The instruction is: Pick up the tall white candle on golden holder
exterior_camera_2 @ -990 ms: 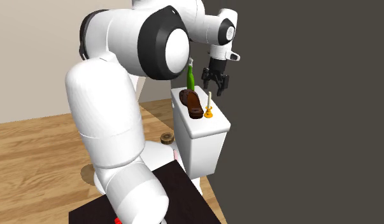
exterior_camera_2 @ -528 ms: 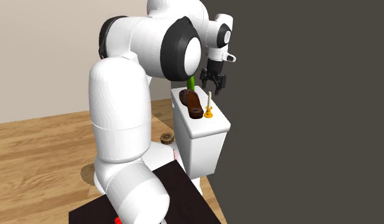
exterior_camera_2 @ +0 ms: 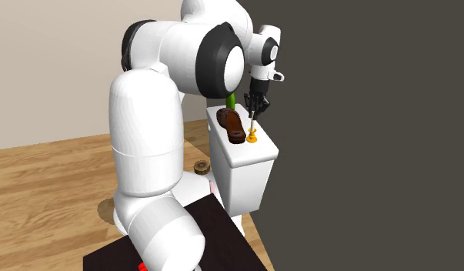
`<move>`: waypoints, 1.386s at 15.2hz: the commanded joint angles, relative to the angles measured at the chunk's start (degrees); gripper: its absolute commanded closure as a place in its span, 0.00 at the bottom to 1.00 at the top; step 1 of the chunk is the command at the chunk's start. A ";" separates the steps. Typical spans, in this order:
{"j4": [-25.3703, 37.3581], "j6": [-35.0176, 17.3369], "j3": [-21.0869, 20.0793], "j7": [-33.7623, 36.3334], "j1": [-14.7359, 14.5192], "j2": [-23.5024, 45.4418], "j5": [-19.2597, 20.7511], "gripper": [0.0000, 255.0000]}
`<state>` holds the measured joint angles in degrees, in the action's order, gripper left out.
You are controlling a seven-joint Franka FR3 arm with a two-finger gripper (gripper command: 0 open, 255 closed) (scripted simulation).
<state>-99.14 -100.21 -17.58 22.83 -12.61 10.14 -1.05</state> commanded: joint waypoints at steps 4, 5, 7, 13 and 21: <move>-0.06 -0.06 -0.01 0.01 -0.01 0.00 0.00 1.00; -0.07 -0.07 -0.01 0.01 -0.01 -0.01 0.00 1.00; -0.16 -0.04 0.01 -0.05 0.03 -0.12 -0.03 1.00; 3.85 4.43 -0.04 0.08 0.02 -0.61 -0.17 1.00; 10.16 10.62 -0.13 0.43 -0.10 -0.49 -0.15 1.00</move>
<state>-90.02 -90.61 -17.69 23.18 -12.68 9.60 -1.21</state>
